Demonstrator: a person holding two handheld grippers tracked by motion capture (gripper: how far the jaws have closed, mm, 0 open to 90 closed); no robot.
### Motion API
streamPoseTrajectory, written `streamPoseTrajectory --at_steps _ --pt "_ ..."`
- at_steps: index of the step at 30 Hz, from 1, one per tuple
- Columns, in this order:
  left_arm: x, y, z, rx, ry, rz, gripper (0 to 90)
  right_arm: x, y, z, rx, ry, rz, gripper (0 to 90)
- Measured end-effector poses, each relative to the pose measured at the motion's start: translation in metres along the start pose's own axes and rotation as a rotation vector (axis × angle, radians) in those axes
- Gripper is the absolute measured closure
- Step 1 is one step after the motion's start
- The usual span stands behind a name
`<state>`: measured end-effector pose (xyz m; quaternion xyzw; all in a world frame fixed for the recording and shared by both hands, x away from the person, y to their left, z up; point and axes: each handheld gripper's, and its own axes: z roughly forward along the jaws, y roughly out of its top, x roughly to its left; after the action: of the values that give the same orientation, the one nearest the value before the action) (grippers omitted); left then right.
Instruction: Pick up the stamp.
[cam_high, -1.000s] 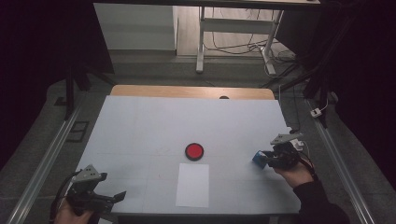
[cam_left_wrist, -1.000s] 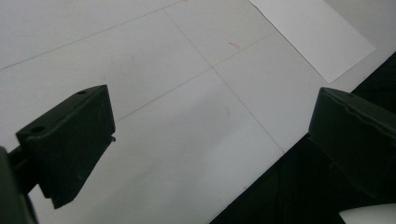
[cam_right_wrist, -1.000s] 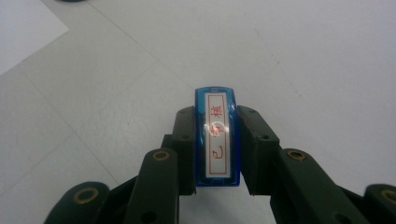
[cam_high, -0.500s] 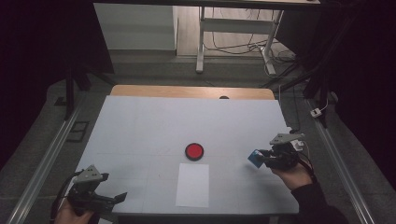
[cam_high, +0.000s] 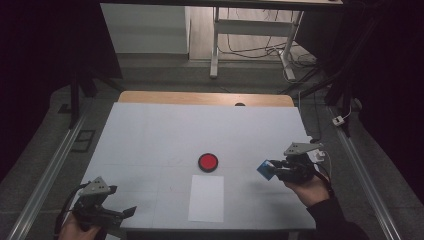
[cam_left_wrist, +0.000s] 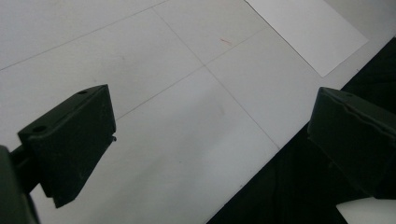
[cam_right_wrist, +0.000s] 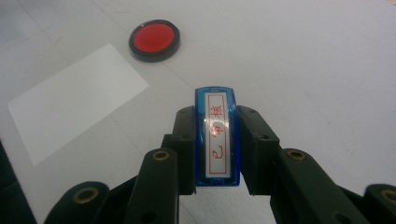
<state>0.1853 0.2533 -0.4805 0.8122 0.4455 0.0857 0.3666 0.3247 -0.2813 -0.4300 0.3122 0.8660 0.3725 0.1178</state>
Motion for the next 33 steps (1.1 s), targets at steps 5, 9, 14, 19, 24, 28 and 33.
streamPoseTrajectory --at_steps 5,9,14,19,24,28,33 --pt "0.0 0.0 0.0 0.001 0.0 0.001 1.5 0.009 0.005 0.001 -0.006 0.016 -0.025 69.8" --pt "0.0 0.0 0.0 0.0 -0.001 0.001 1.5 0.015 0.008 0.002 -0.007 0.027 -0.034 69.8" --pt "0.0 0.0 0.0 0.001 -0.002 0.001 1.5 0.025 0.015 0.006 -0.023 0.058 -0.035 69.8" --pt "0.0 0.0 0.0 -0.001 -0.004 0.001 1.5 0.033 0.019 0.011 -0.032 0.083 -0.047 69.8" --pt "0.0 0.0 0.0 0.0 -0.005 0.001 1.6 0.042 0.024 0.018 -0.026 0.103 -0.079 69.8" --pt "0.001 0.0 0.0 -0.001 -0.007 -0.001 1.5 0.049 0.029 0.023 -0.024 0.118 -0.1 69.9" --pt "0.001 0.0 0.0 -0.001 -0.008 0.0 1.5 0.056 0.036 0.031 -0.028 0.146 -0.115 69.8"
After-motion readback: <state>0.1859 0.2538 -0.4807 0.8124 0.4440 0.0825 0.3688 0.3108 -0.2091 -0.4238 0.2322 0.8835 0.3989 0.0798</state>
